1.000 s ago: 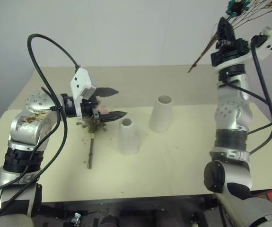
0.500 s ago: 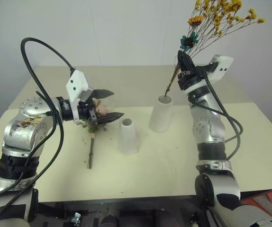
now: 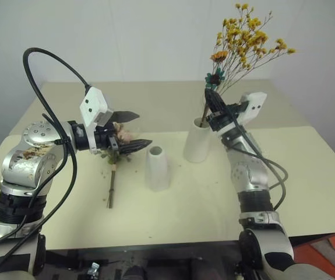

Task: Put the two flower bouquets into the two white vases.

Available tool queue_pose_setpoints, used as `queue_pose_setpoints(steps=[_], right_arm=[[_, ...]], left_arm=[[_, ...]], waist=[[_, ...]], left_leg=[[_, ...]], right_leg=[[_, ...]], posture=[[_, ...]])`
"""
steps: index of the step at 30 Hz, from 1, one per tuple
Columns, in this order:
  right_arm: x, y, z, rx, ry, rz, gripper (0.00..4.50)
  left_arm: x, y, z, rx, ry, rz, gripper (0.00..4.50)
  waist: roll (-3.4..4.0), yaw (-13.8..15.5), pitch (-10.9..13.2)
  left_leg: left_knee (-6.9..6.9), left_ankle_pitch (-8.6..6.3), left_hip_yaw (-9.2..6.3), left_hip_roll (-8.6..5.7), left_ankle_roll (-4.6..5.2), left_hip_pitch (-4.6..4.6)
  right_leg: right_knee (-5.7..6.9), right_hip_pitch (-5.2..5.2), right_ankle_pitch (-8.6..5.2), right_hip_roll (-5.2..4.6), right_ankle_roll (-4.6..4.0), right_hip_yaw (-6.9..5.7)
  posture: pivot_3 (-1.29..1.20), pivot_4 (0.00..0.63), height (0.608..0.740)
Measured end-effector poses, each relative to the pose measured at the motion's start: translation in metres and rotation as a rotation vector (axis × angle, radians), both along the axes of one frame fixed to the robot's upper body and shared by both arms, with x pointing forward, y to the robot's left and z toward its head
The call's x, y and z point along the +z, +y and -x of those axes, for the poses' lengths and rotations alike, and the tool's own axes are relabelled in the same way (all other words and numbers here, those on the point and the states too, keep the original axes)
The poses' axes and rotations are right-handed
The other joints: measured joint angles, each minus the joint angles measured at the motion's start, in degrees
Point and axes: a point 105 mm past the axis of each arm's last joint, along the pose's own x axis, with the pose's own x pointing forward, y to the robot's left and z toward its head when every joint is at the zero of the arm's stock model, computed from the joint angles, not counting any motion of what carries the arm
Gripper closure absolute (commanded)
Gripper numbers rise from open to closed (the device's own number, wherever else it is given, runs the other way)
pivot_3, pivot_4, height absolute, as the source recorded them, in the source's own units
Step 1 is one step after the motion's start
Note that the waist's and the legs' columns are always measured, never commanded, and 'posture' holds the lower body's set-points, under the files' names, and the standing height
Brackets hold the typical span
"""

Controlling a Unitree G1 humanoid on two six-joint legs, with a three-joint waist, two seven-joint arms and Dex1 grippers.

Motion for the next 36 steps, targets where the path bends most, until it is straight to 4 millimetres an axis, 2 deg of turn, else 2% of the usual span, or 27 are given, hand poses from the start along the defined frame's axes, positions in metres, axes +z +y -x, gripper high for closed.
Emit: queue_pose_setpoints(steps=[2, 7, 12, 16, 22, 26, 30, 33, 36], right_arm=[[0.0, 0.002, 0.002, 0.027, -0.009, -0.001, 3.44], [-0.003, 0.001, 0.004, 0.014, -0.01, 0.022, 1.68], [-0.019, -0.004, 0.007, -0.061, 0.033, 0.078, 0.02], [-0.031, -0.012, 0.001, -0.166, 0.088, 0.152, 0.02], [-0.027, -0.031, -0.002, -0.286, 0.105, 0.222, 0.02], [-0.02, -0.043, 0.016, -0.268, 0.076, 0.303, 0.02], [-0.016, -0.038, 0.04, -0.146, 0.063, 0.438, 0.02], [-0.017, -0.029, 0.046, -0.083, 0.08, 0.479, 0.02], [-0.024, -0.022, 0.046, -0.044, 0.104, 0.517, 0.02]], left_arm=[[-0.001, 0.0, 0.0, 0.001, 0.004, 0.0, 0.0], [-0.001, 0.002, 0.0, 0.007, 0.0, -0.009, 0.0], [0.0, 0.001, 0.002, 0.004, -0.009, -0.015, 0.0], [0.0, 0.001, 0.002, 0.003, -0.011, -0.016, 0.0], [0.001, 0.001, 0.002, 0.004, -0.014, -0.016, 0.0], [-0.005, 0.003, 0.002, 0.016, -0.012, -0.026, 0.0], [-0.011, 0.006, 0.002, 0.029, 0.002, -0.028, 0.0], [-0.013, 0.007, 0.002, 0.036, 0.008, -0.028, 0.0], [-0.013, 0.008, 0.001, 0.043, 0.002, -0.034, 0.0]], waist=[[0.0, 0.0, 0.0], [0.0, 0.0, 0.0], [0.0, 0.1, 0.0], [0.0, 0.0, 0.0], [0.0, 0.1, 0.0], [0.0, 0.2, 0.0], [-0.01, 0.1, 0.0], [-0.01, -0.1, 0.0], [-0.01, 0.1, 0.0]], left_leg=[[0.0, 0.0, 0.0, 0.0, 0.0, 0.0], [0.0, 0.0, 0.0, 0.0, 0.0, 0.0], [0.0, 0.0, 0.0, -0.01, 0.0, -0.01], [0.0, 0.0, 0.0, 0.0, 0.0, 0.01], [0.0, 0.0, 0.0, -0.01, 0.0, -0.03], [0.0, 0.0, 0.0, -0.02, 0.0, -0.05], [0.02, 0.0, 0.01, 0.0, 0.0, 0.02], [0.02, 0.0, 0.03, 0.04, 0.0, 0.09], [0.02, 0.0, 0.02, 0.03, 0.0, 0.08]], right_leg=[[0.0, 0.0, 0.0, 0.0, 0.0, 0.0], [0.0, 0.0, 0.0, 0.0, 0.0, 0.0], [0.0, 0.0, 0.0, -0.01, 0.0, 0.0], [0.0, 0.0, -0.01, 0.01, 0.0, 0.0], [-0.03, 0.0, -0.01, -0.01, 0.0, 0.0], [-0.05, 0.0, -0.01, -0.02, 0.01, 0.0], [-0.06, 0.08, -0.03, -0.01, 0.04, 0.0], [-0.04, 0.09, -0.28, 0.06, 0.42, 0.02], [-0.05, 0.1, -0.29, 0.04, 0.43, 0.02]], posture=[[0.0, 0.15, 0.74], [0.0, 0.15, 0.74], [0.0, 0.15, 0.74], [0.0, 0.15, 0.74], [0.0, 0.15, 0.74], [0.0, 0.15, 0.74], [0.0, 0.15, 0.74], [0.0, 0.15, 0.74], [0.0, 0.15, 0.74]])
